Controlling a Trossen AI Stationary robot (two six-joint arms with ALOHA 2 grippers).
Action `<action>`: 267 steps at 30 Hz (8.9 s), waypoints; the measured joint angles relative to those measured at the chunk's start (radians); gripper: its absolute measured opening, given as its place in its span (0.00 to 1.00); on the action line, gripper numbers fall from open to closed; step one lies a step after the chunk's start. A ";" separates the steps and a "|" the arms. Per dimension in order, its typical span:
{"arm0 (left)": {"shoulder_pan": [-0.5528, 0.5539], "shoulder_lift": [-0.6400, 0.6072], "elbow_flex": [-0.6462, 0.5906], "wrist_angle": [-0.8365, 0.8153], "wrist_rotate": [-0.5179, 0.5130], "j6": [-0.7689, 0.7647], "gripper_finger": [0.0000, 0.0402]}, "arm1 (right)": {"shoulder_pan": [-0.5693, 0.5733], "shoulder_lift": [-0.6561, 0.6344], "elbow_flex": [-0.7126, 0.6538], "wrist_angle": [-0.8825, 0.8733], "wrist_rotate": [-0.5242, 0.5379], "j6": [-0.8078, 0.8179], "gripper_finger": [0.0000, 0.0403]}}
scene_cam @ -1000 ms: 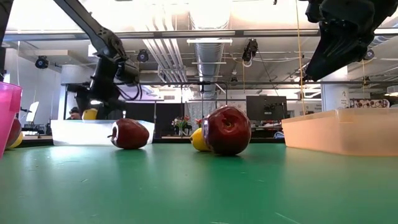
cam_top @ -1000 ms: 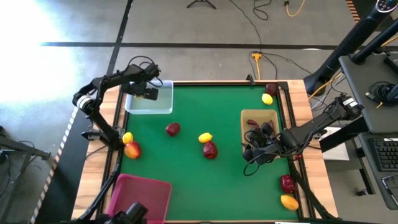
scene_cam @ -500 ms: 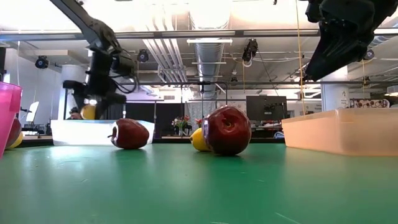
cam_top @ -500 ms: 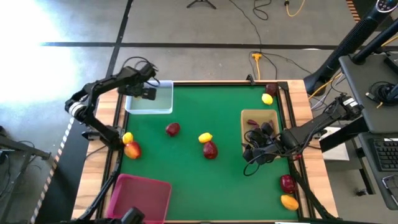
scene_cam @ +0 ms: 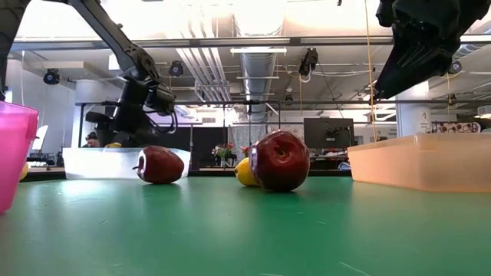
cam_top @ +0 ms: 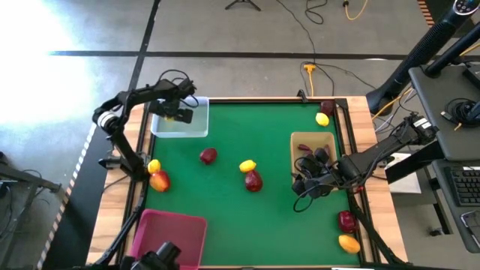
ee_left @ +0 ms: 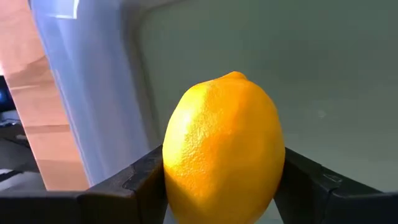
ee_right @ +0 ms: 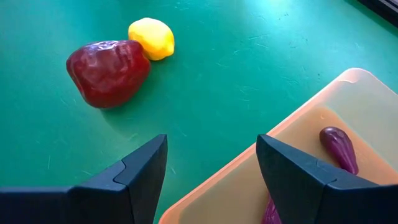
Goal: Sort produce into baskets
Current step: Put the lemon into the transparent bin
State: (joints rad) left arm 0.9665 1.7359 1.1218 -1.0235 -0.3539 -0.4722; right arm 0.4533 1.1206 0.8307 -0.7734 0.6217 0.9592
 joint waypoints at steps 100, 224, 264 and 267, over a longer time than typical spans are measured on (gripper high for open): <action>-0.536 -0.266 -0.238 0.508 -0.280 -0.010 0.46 | -0.002 0.000 0.000 0.115 0.009 0.010 0.60; -1.269 -0.448 -0.716 1.835 -0.159 0.330 0.81 | -1.390 0.563 0.195 -0.082 -0.261 -0.208 0.94; -1.225 -0.126 -0.305 1.319 -0.180 0.232 0.81 | -1.315 0.554 0.482 -0.216 -0.192 -1.266 0.26; -1.212 -0.090 -0.270 1.327 -0.180 0.230 0.81 | -1.347 0.578 0.487 -0.204 -0.191 -1.351 0.40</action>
State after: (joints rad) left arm -0.2457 1.6455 0.8522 0.3031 -0.5335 -0.2422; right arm -0.8942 1.6988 1.3174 -0.9776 0.4302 -0.3916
